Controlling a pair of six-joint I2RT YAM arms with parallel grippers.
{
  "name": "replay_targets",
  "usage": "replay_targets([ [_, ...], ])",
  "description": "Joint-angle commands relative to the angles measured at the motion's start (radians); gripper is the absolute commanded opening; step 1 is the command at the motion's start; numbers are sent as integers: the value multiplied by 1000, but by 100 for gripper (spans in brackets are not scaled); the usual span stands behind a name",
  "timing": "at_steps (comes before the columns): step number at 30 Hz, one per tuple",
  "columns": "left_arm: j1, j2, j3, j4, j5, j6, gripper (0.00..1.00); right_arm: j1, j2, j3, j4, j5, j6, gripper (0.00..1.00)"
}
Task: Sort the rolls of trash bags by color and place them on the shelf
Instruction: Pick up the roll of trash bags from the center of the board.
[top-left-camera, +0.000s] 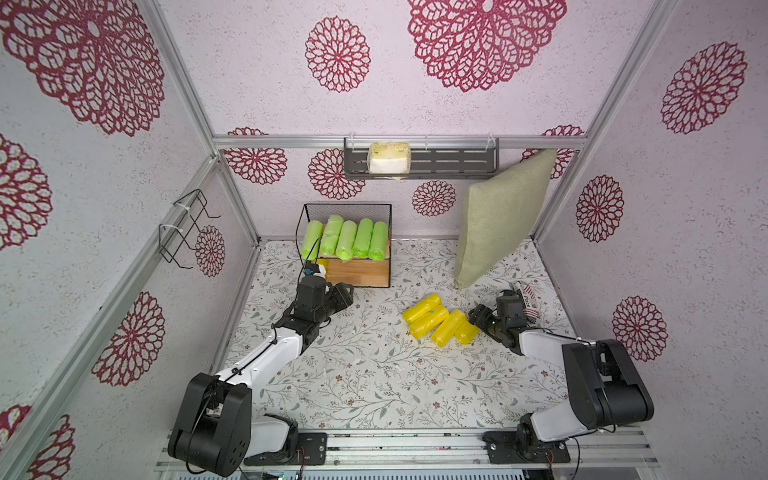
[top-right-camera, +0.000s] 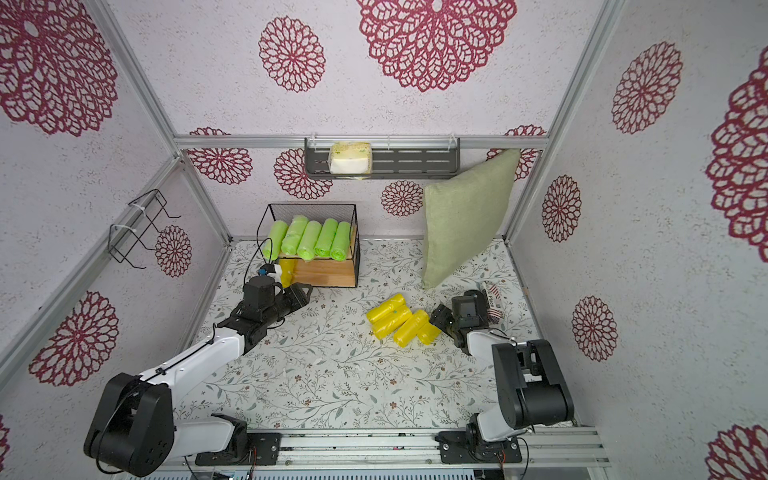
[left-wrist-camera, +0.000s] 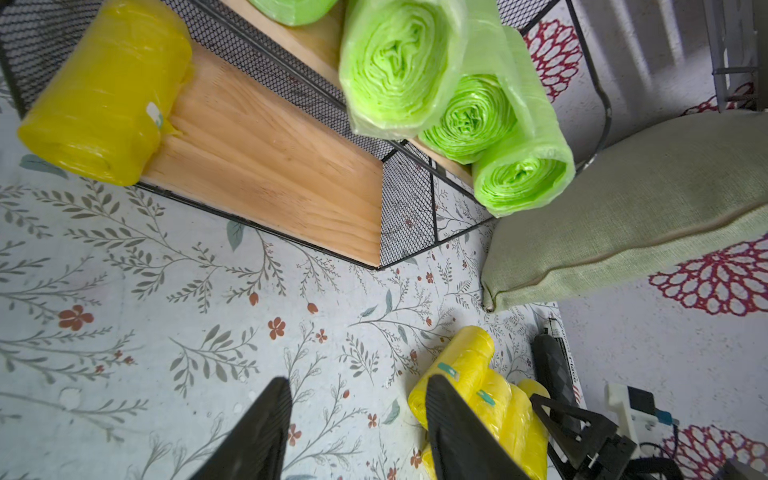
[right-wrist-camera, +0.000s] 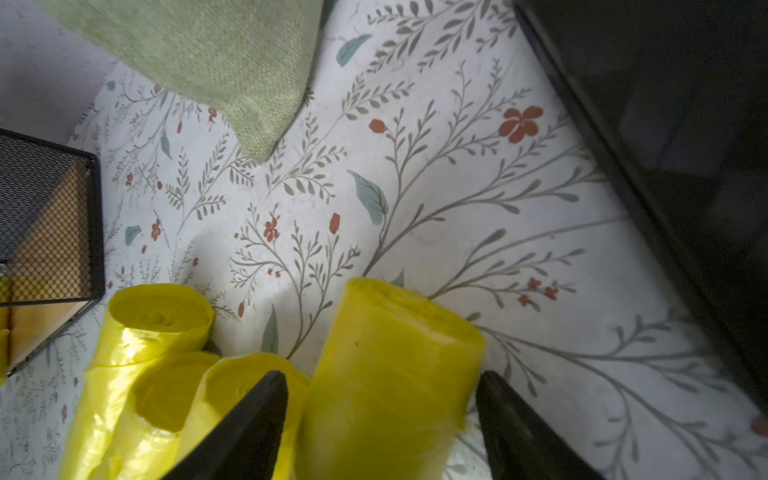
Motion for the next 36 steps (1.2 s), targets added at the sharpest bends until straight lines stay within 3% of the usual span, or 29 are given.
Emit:
replay_targets([
  [1, -32, 11, 39, -46, 16, 7, 57, 15, 12, 15, 45, 39, 37, 69],
  [6, -73, 14, 76, -76, 31, 4, 57, 30, 21, -7, 89, 88, 73, 50],
  [11, -90, -4, 105, -107, 25, 13, 59, 34, -89, -63, 141, 147, 119, 38],
  [18, -89, -56, 166, -166, 42, 56, 65, 102, -330, -66, 124, 255, 88, 34],
  [23, -95, -97, 156, -70, 175, -22, 67, 242, -434, -35, 214, 277, 133, 33],
  [29, -157, -109, 151, 64, 330, -106, 75, 400, -409, 55, 346, 290, 219, 33],
  [36, -182, -117, 104, 209, 455, -205, 86, 516, -286, 166, 510, 272, 301, 33],
])
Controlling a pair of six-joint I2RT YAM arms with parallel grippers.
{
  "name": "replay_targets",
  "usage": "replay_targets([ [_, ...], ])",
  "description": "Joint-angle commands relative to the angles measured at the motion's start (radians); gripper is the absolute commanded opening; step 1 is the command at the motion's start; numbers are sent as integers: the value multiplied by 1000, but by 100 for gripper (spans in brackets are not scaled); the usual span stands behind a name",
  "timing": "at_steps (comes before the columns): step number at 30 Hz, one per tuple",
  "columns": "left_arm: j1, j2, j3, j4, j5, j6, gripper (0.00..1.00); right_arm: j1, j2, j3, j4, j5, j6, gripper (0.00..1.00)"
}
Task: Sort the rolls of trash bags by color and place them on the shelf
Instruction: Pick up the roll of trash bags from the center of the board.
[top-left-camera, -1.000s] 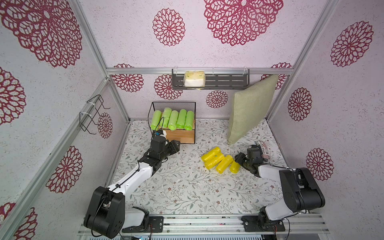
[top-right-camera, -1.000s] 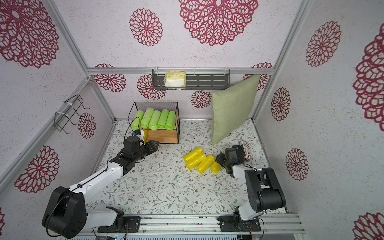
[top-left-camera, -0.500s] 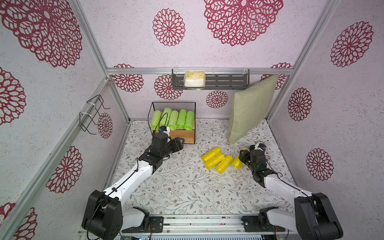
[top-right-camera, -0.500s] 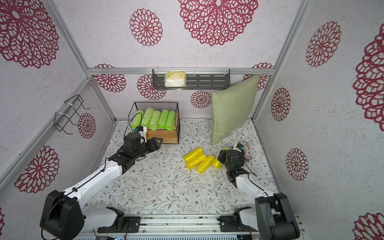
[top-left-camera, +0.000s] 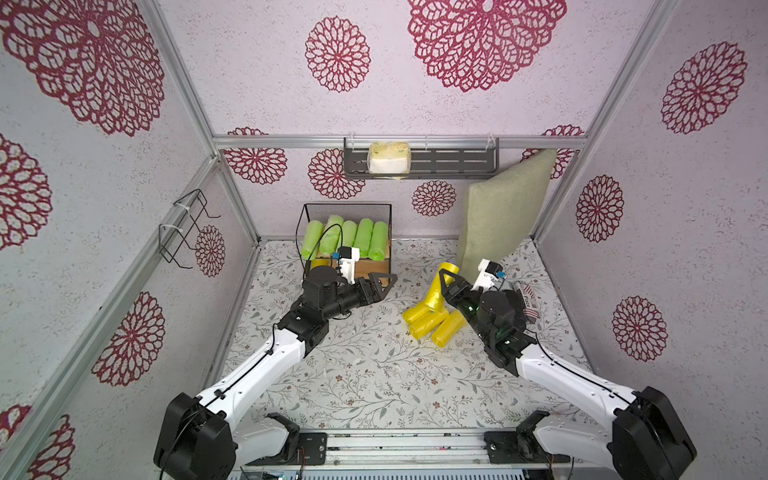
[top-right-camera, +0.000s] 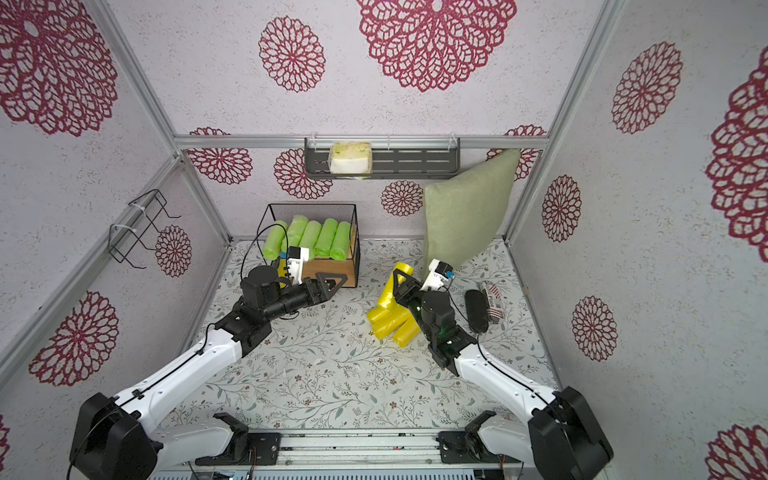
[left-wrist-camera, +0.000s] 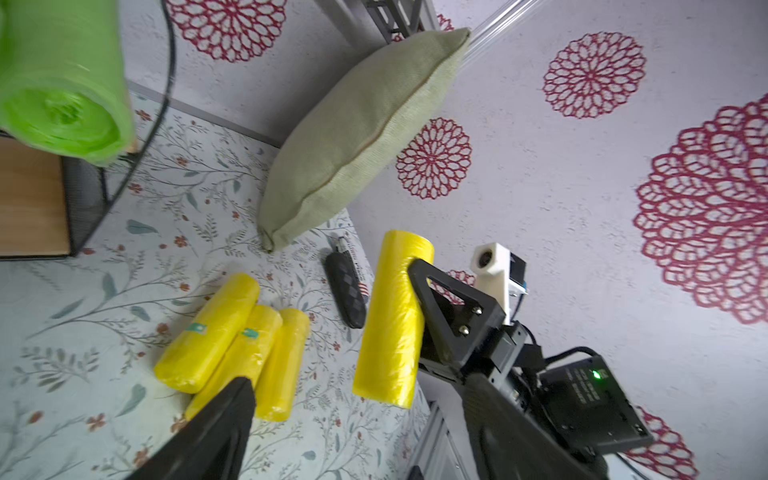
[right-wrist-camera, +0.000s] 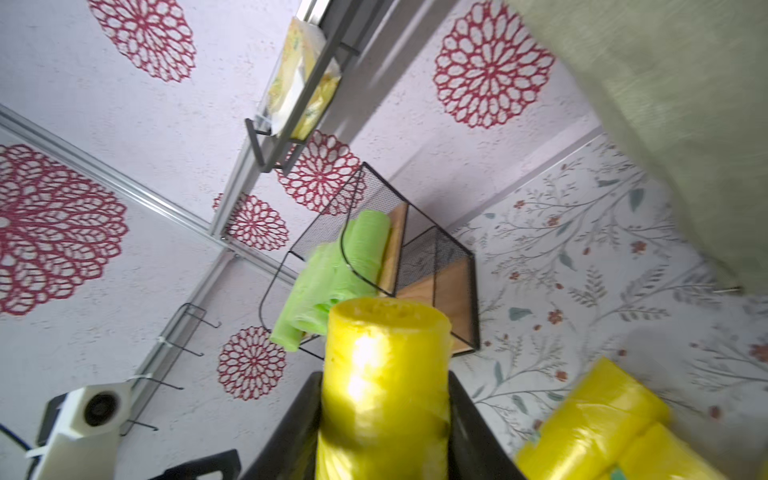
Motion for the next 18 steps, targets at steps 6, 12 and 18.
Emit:
replay_targets([
  [6, -8, 33, -36, 240, 150, -137, 90, 87, 83, 84, 271, 33, 92, 33],
  [12, -32, 73, -11, 240, 120, -119, 91, 127, 105, 86, 326, 40, 136, 32],
  [18, -52, 112, 7, 231, 95, -99, 92, 142, 118, 100, 361, 32, 164, 32],
])
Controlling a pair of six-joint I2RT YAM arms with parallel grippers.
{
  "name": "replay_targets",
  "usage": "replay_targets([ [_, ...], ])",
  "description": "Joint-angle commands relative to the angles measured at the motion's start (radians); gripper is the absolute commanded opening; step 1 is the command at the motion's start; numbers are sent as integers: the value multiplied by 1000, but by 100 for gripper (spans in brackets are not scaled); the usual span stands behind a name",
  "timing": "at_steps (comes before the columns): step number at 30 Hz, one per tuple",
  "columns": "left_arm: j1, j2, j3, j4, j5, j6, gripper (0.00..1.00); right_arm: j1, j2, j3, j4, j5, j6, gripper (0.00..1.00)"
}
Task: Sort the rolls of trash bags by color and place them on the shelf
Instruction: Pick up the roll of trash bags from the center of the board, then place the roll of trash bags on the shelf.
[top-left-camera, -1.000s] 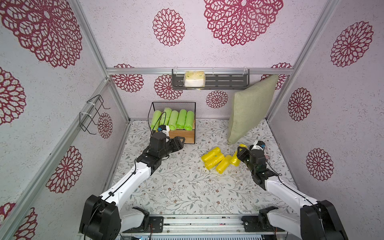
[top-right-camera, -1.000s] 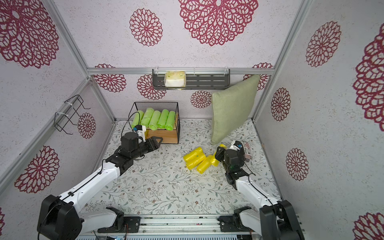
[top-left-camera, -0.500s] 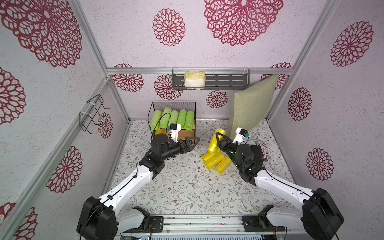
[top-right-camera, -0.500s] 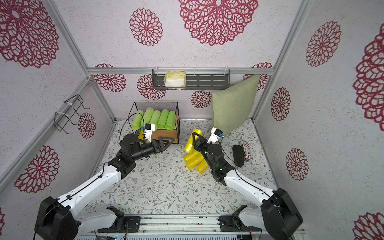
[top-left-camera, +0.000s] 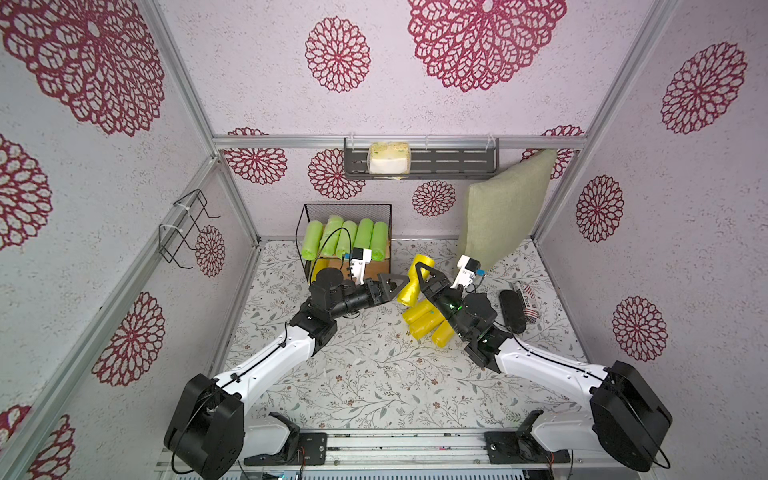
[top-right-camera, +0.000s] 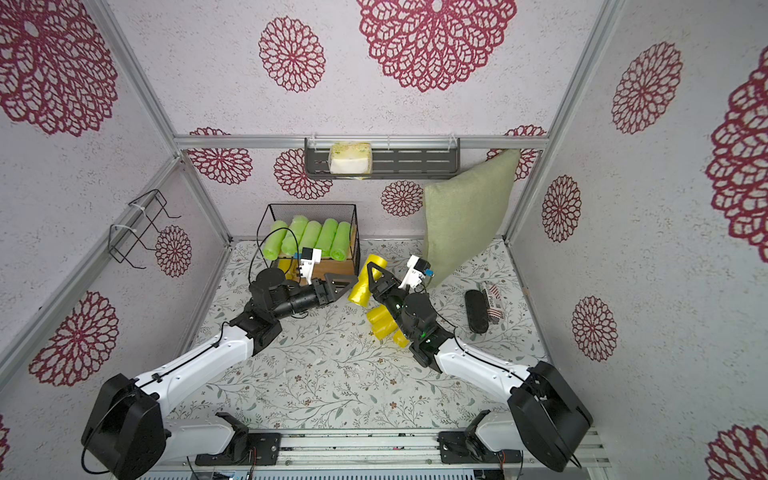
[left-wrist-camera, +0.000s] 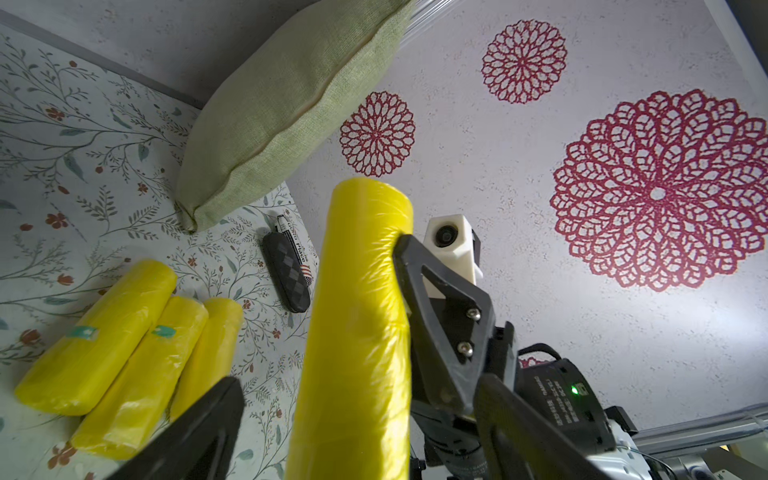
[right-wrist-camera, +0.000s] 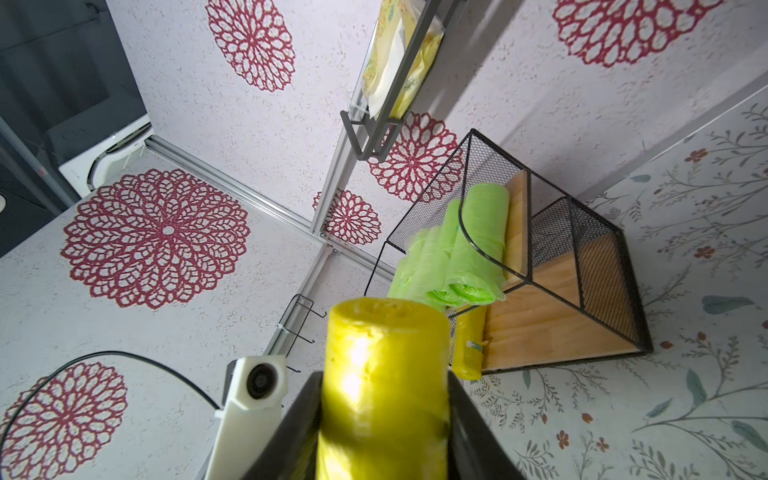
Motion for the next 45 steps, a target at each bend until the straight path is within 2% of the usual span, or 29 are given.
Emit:
replay_targets([
  [1, -17, 18, 31, 27, -11, 18, 92, 6, -4, 50, 116, 16, 36, 32],
  [8, -24, 27, 28, 119, 35, -7, 86, 6, 51, 86, 168, 8, 43, 32],
  [11, -22, 32, 36, 109, 19, 12, 74, 5, 74, 91, 192, 1, 63, 31],
  [16, -5, 34, 20, 126, -11, 15, 48, 5, 89, 94, 205, 14, 59, 34],
  [19, 16, 25, -9, 155, -27, 19, 39, 0, 90, 83, 200, 23, 47, 37],
  [21, 31, 16, -25, 162, -30, 34, 34, -4, 84, 71, 191, 32, 38, 46],
  [24, 60, 3, -37, 118, -27, 86, 31, -16, 71, 44, 193, 37, 6, 74],
  [26, 88, -15, -44, 39, -46, 148, 30, -35, 45, 10, 191, 40, -27, 85],
  [29, 121, -58, -68, -149, -174, 300, 29, -62, -29, -44, 126, 79, -112, 89],
  [32, 123, -87, -63, -378, -384, 492, 29, -65, -112, -75, 24, 147, -251, 90],
  [34, 110, -79, -72, -438, -533, 537, 28, -65, -156, -95, -24, 184, -321, 90],
  [40, 110, 19, -75, -459, -765, 595, 26, -69, -190, -155, -26, 212, -359, 90],
  [45, 109, 142, -19, -417, -870, 686, 26, -80, -160, -170, -8, 174, -347, 90],
])
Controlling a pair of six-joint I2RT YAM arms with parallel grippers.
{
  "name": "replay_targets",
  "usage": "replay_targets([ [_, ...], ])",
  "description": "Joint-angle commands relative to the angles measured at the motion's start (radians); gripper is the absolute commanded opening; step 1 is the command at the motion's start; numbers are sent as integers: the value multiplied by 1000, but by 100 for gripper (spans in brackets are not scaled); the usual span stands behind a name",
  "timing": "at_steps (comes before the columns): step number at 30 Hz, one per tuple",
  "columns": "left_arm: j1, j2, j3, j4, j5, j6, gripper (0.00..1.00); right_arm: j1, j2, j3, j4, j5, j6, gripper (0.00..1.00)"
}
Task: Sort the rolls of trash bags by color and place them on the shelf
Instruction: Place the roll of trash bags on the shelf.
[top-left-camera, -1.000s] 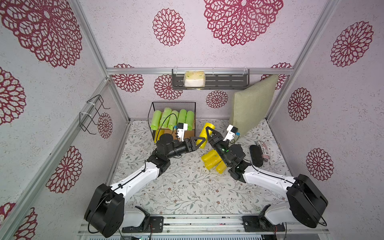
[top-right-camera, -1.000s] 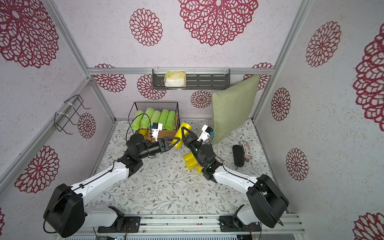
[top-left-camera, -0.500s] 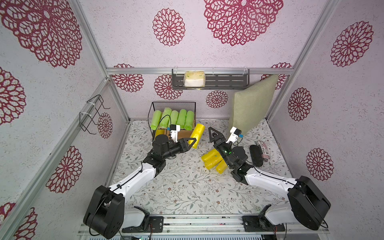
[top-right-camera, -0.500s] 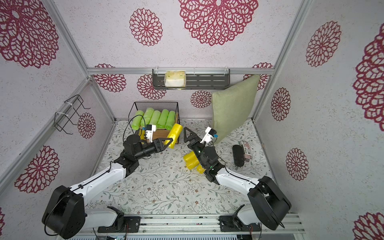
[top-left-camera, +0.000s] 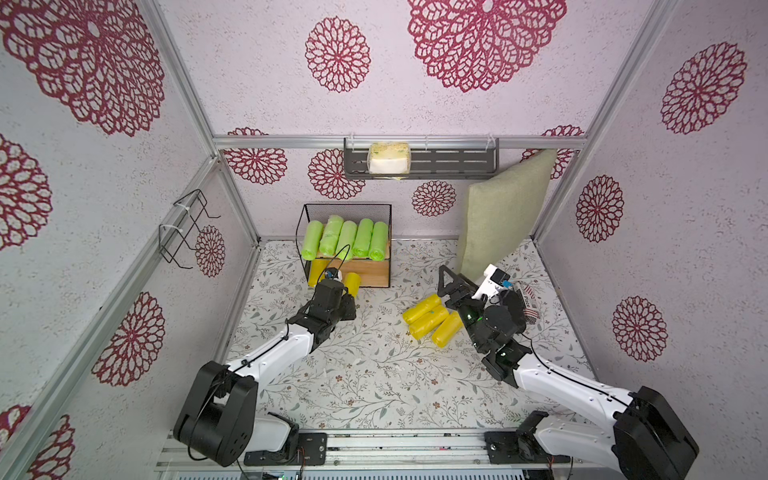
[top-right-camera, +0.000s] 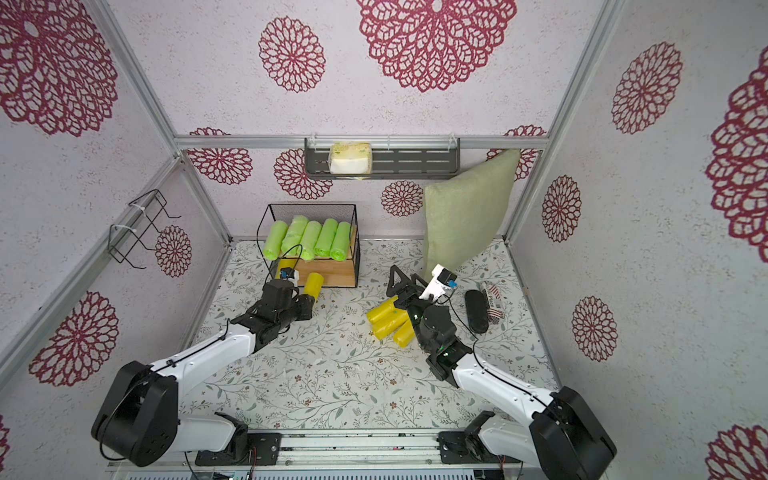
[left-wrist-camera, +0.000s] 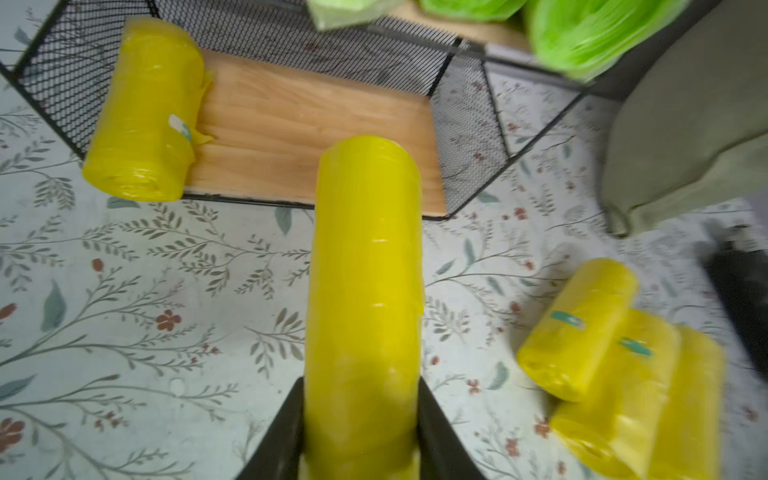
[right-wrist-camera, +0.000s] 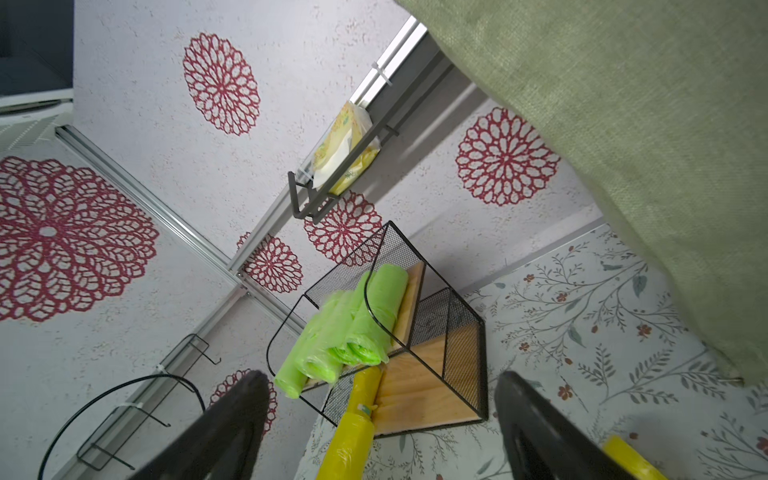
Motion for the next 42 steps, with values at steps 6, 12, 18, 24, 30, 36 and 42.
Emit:
replay_targets([
  [6, -4, 172, 117, 61, -302, 148, 27, -31, 30, -1, 27, -53, -22, 90],
  [12, 0, 302, 193, 95, -384, 208, 29, -50, 49, -14, 42, -87, -3, 90],
  [18, 15, 384, 263, 121, -402, 240, 30, -63, 59, -26, 45, -108, 15, 90],
  [24, 24, 450, 329, 90, -436, 266, 34, -73, 73, -30, 50, -126, 31, 90],
  [30, 44, 480, 353, 78, -452, 266, 38, -77, 95, -26, 56, -142, 42, 90],
  [36, 63, 504, 370, 90, -426, 271, 41, -79, 123, -23, 74, -162, 61, 89],
  [42, 77, 560, 394, 94, -412, 267, 44, -79, 126, -23, 73, -166, 64, 89],
])
